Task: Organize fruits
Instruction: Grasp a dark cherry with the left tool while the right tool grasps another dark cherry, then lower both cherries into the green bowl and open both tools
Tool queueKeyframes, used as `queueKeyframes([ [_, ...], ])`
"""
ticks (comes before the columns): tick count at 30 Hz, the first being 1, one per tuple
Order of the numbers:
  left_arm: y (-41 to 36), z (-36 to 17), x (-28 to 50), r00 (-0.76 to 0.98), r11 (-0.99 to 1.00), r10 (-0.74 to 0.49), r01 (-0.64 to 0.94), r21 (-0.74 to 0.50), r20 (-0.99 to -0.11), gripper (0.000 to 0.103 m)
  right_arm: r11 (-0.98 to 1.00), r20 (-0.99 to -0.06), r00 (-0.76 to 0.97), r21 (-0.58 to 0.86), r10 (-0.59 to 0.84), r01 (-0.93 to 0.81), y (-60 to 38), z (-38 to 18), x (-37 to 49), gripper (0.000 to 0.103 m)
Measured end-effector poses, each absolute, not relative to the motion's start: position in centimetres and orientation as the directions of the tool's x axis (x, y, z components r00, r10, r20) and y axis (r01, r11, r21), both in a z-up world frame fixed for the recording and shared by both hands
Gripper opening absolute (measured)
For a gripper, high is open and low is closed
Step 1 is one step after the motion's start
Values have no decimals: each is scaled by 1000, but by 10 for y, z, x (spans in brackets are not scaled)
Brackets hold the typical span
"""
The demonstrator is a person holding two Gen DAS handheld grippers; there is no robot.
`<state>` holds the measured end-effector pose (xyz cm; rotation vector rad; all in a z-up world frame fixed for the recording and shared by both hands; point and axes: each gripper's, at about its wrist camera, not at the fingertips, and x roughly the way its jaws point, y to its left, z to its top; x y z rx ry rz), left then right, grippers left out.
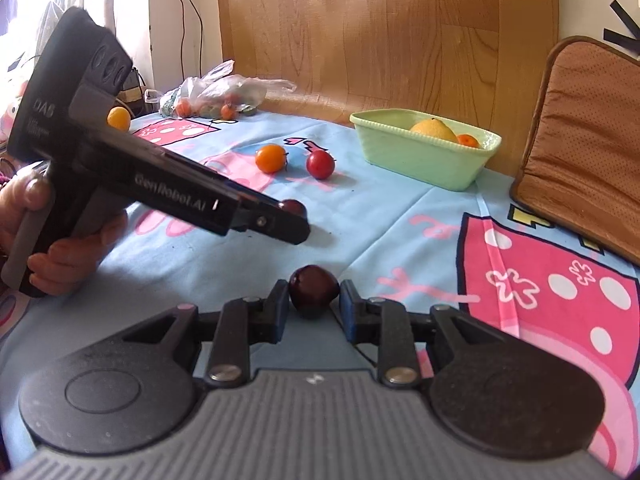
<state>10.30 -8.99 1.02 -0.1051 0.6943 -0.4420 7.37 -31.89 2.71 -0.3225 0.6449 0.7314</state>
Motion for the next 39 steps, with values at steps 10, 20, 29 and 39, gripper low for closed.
queueKeyframes([
  [10,-52,41,103,717,891,-450,322,-320,-532,25,734,-598,599,-27,533,-679,-313,41,102,29],
  [20,-61,84,233,751,901,-429,316,-298,-503,25,837,-493,714,54,497,-545,-304,73,235,29],
  [29,-70,51,333,716,918,-385,230,-324,-582,26,880,-537,716,112,445,-462,-298,44,313,30],
  [39,-46,73,284,763,914,-378,217,-342,-525,37,875,-467,750,127,469,-468,-306,68,288,31],
])
